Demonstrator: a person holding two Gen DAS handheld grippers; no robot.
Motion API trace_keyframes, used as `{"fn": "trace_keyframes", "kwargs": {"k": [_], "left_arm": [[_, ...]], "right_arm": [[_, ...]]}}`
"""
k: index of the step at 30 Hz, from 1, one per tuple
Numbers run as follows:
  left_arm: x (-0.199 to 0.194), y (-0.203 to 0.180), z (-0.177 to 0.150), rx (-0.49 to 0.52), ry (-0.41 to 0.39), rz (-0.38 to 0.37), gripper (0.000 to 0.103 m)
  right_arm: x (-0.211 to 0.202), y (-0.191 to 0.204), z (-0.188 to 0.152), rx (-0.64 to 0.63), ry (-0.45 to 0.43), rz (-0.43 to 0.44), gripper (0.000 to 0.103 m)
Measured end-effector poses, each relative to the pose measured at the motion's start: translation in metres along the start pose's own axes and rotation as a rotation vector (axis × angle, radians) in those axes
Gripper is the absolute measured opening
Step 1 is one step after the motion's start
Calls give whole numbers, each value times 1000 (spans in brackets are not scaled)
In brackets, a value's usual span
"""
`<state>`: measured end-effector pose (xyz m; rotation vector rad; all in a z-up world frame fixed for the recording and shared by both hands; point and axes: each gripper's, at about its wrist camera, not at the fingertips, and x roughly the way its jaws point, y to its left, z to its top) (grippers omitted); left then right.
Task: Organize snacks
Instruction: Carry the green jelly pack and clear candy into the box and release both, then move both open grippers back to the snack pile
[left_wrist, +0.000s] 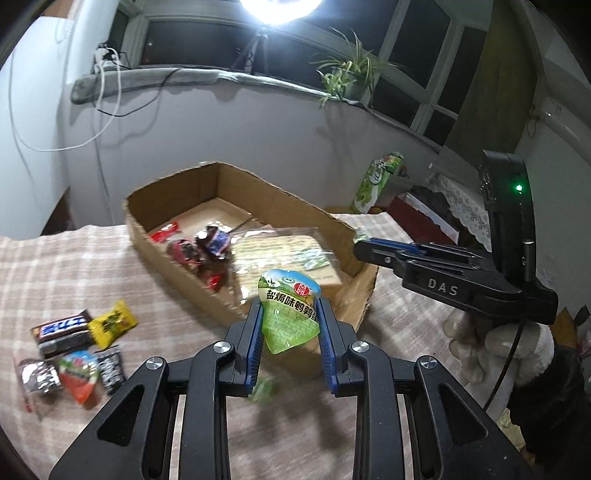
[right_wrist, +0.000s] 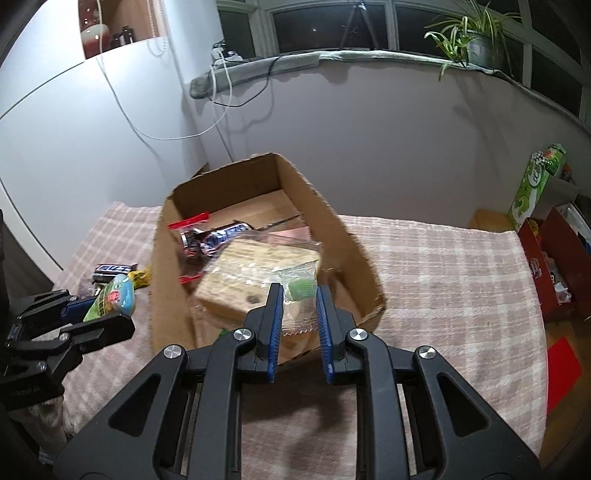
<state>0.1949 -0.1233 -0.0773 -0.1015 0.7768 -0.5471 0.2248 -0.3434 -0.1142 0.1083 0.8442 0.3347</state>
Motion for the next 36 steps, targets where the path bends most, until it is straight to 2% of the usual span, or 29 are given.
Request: {"fn": "trace_keyframes", "kwargs": {"k": [11, 17, 18, 19, 21, 22, 23, 26, 29, 36], "left_arm": [[21, -12, 6, 13, 31, -12, 26], [23, -15, 8, 22, 25, -2, 32], [23, -15, 8, 24, 26, 2, 37], [23, -15, 8, 23, 29, 8, 39], [23, -14, 8, 18, 25, 15, 43], [23, -14, 8, 16, 25, 20, 45], [23, -14, 8, 17, 24, 23, 48], [22, -13, 7, 21, 28, 25, 49], [20, -12, 7, 12, 26, 26, 49], [16, -9, 5, 1, 26, 29, 49]], "right_arm": [[14, -13, 4, 5, 14, -8, 19], [16, -12, 4, 6, 10, -8, 19], [16, -12, 3, 6, 11, -9, 20], [16, -12, 3, 5, 10, -8, 22], [15, -12, 3, 4, 6, -15, 40], [14, -12, 3, 4, -1, -20, 55], [13, -11, 4, 5, -12, -28, 64], [9, -11, 5, 10, -27, -38, 75], [7, -10, 6, 8, -34, -47, 80], [4, -9, 7, 10, -33, -58, 81]]}}
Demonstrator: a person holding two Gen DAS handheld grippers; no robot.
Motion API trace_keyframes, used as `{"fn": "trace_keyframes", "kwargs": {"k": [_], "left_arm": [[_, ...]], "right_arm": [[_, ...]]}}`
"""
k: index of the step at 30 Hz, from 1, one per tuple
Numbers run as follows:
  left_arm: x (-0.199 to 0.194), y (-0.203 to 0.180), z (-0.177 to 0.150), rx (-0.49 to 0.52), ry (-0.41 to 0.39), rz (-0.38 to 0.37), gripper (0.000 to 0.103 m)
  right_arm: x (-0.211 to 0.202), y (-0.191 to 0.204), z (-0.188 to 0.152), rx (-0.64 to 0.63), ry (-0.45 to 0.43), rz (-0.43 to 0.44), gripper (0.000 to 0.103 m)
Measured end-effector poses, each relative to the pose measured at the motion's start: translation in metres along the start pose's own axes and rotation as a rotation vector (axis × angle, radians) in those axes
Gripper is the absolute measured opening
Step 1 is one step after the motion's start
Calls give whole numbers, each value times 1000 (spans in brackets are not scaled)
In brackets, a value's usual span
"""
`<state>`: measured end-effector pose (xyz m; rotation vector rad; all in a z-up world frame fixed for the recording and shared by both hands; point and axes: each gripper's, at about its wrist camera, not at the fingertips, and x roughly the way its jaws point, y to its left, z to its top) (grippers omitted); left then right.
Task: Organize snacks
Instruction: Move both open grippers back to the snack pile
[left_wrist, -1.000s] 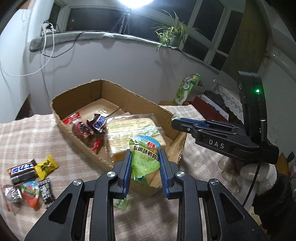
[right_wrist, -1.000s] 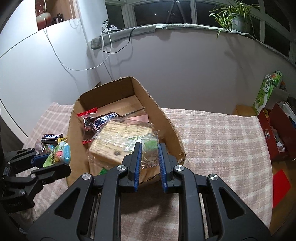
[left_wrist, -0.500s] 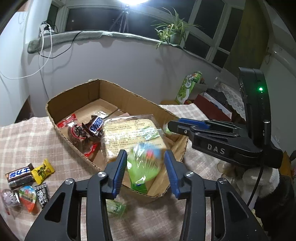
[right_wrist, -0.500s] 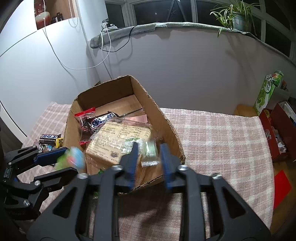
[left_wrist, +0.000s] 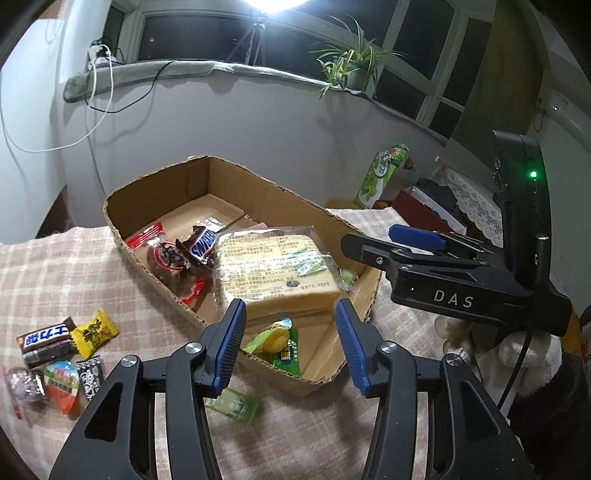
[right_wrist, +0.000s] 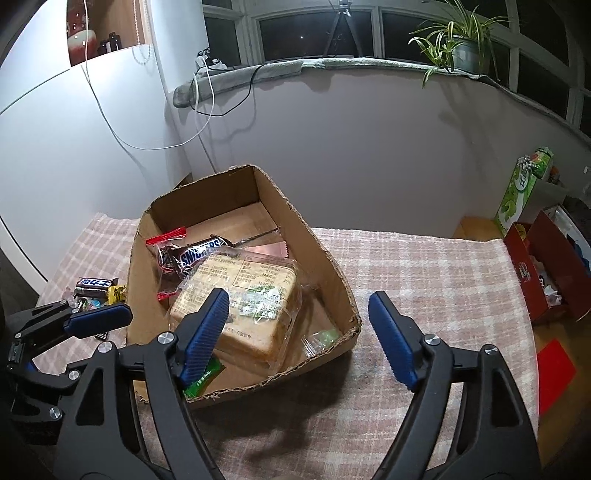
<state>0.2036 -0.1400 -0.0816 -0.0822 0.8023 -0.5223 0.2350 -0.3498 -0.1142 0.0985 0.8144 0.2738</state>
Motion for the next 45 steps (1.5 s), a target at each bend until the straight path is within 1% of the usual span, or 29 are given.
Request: {"fn": "trace_keyframes", "kwargs": {"k": [4, 6, 12, 16, 21, 24, 29, 32, 36, 38, 43, 45], "left_arm": [[-7, 3, -2, -12, -4, -2, 49], [-10, 5, -3, -17, -8, 0, 54], [-29, 15, -6, -34, -32, 12, 54], [-45, 29, -10, -59, -51, 30, 55], [-70, 53, -20, -91, -74, 63, 55], [-85, 72, -30, -116, -84, 86, 55], [-110, 107, -46, -160, -90, 135, 55], [-121, 126, -55, -170, -80, 165, 55], [-129, 150, -64, -189, -67, 217, 55], [-131, 161, -67, -197, -66, 228, 55], [-124, 173, -69, -173, -40, 236, 55], [-118, 177, -70, -168, -27, 234, 55]], "right_arm": [[-5, 0, -1, 9, -1, 3, 82], [-9, 2, -3, 14, -1, 9, 82], [-23, 13, -8, 14, -14, 26, 82], [-33, 26, -14, 10, -22, 53, 82], [-52, 47, -28, 9, -41, 120, 82], [-65, 62, -38, -15, -55, 163, 82], [-73, 96, -57, -95, -25, 242, 82], [-66, 116, -68, -144, 15, 269, 82], [-49, 139, -78, -173, 62, 298, 81], [-40, 148, -79, -176, 81, 310, 75], [-11, 170, -74, -177, 117, 319, 73], [-2, 179, -71, -177, 126, 318, 68]]}}
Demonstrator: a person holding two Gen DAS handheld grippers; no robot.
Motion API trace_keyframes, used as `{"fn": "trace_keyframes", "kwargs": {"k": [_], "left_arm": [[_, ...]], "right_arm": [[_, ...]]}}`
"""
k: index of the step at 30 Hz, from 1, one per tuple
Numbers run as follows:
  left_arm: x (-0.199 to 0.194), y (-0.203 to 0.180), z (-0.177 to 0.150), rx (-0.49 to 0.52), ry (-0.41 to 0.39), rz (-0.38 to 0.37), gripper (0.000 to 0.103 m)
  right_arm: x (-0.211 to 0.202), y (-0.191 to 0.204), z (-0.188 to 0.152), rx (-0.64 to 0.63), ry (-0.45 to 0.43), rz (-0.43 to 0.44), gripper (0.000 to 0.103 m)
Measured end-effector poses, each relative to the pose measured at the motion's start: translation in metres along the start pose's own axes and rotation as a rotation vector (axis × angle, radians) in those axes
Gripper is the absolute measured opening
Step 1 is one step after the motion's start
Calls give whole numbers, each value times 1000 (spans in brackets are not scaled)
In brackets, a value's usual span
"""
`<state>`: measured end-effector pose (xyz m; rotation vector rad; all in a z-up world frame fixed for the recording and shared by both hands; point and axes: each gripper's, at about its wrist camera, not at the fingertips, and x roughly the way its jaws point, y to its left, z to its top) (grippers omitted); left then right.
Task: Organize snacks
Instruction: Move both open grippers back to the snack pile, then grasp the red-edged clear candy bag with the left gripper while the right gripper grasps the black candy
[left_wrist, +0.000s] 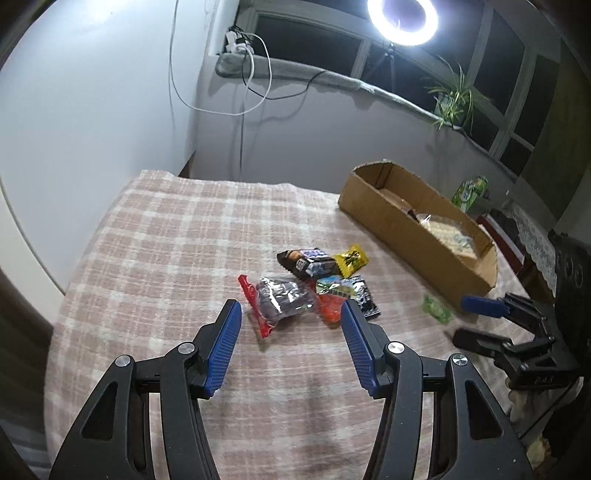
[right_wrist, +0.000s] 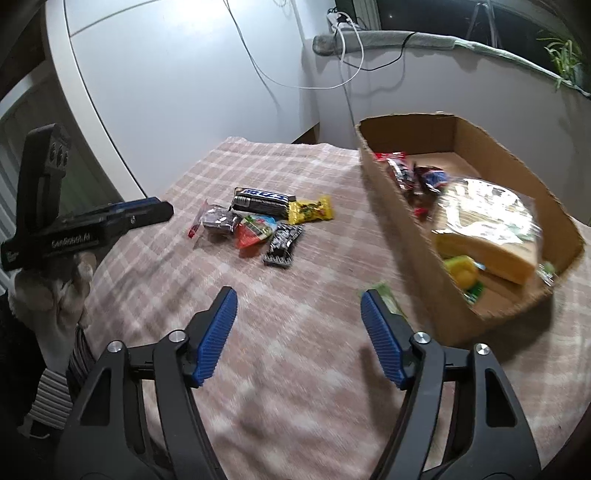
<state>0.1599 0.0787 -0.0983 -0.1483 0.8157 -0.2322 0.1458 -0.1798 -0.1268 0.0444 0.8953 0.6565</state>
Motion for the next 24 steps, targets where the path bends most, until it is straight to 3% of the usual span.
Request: {"fn": "trace_keyframes", "kwargs": {"k": [10, 24], "left_arm": [[33, -6, 2, 123, 51, 17, 55], [64, -1, 6, 177, 81, 7, 59]], "right_arm": [[69, 21, 20, -46, 109, -33, 58], [101, 29, 36, -105, 131, -97, 55]]}}
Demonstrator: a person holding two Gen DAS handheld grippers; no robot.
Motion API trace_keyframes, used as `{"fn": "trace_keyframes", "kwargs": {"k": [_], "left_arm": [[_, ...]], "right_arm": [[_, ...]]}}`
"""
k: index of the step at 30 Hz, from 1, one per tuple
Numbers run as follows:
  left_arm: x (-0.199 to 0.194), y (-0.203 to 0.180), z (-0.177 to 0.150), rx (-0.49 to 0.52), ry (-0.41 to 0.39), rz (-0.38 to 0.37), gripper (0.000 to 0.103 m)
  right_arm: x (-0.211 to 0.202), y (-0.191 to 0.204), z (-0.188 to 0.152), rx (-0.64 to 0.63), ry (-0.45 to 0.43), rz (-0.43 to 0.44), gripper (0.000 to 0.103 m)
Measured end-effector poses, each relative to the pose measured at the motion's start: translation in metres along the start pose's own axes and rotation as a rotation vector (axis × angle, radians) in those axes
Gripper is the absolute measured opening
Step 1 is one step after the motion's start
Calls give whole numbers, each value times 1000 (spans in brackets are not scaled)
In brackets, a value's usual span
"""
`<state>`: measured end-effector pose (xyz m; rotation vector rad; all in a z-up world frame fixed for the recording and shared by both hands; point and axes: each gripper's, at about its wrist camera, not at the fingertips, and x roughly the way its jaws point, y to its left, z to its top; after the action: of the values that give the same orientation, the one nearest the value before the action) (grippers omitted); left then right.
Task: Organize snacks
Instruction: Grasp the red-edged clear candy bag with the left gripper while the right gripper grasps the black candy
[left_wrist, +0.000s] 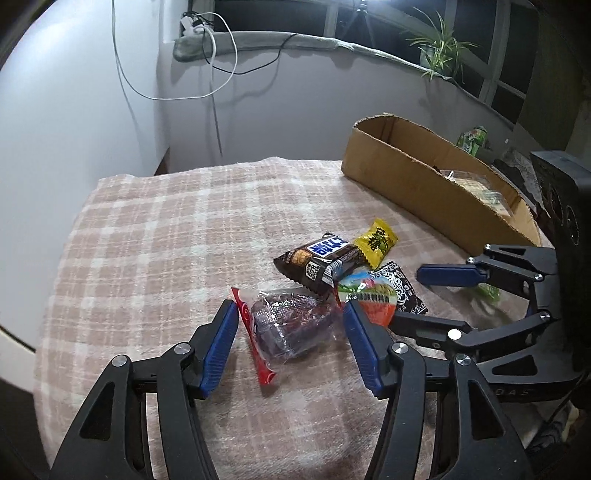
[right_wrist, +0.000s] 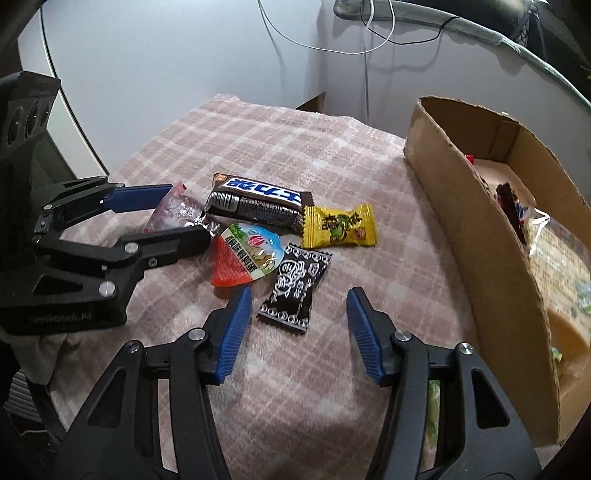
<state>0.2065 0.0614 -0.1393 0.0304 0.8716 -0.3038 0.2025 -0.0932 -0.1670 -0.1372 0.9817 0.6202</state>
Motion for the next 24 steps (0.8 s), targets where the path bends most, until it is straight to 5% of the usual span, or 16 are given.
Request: {"fn": "trace_keyframes", "kwargs": {"k": [7, 24], "left_arm": [[2, 1, -3, -11, -4, -19, 56], [-21, 10, -13, -98, -39, -21, 48]], "right_arm": [[4, 3, 5, -24, 1, -23, 27], [-18, -3, -6, 29, -48, 0, 26]]}}
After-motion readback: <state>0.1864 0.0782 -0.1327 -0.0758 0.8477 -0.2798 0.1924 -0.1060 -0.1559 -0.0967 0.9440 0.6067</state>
